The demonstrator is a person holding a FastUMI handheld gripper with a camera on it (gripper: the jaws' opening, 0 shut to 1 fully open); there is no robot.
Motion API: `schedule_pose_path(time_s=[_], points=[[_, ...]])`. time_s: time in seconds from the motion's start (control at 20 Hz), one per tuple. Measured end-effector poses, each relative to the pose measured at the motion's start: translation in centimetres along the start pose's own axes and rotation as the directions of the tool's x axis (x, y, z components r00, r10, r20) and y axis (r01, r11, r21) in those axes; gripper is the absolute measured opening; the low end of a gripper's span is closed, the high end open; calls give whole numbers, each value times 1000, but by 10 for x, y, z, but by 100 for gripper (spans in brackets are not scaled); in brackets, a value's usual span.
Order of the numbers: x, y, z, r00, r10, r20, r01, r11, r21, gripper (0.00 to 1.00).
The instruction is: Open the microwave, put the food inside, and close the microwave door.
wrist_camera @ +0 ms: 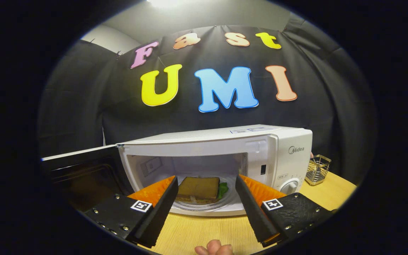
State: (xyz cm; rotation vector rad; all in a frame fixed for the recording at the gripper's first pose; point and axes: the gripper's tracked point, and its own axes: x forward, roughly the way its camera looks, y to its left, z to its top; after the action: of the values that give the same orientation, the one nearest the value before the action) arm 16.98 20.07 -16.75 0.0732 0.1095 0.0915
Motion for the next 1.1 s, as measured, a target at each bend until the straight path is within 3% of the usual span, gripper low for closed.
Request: schedule_pose_path(time_s=[0.4, 0.5, 0.65, 0.8, 1.0, 1.05, 1.1], points=[[-88, 18, 39, 1000, 12, 21, -11, 1000, -15, 97], [-106, 17, 43, 999, -10, 32, 11, 1000, -29, 84], [-128, 16, 45, 999, -35, 33, 36, 999, -33, 54], [-153, 33, 37, 1000, 27, 2, -27, 1000, 6, 36], [-183, 62, 30, 994, 109, -25, -108, 993, 46, 30], [-187, 70, 24, 991, 127, -38, -125, 990, 58, 8], [-194, 81, 19, 987, 155, -48, -151, 986, 74, 8]])
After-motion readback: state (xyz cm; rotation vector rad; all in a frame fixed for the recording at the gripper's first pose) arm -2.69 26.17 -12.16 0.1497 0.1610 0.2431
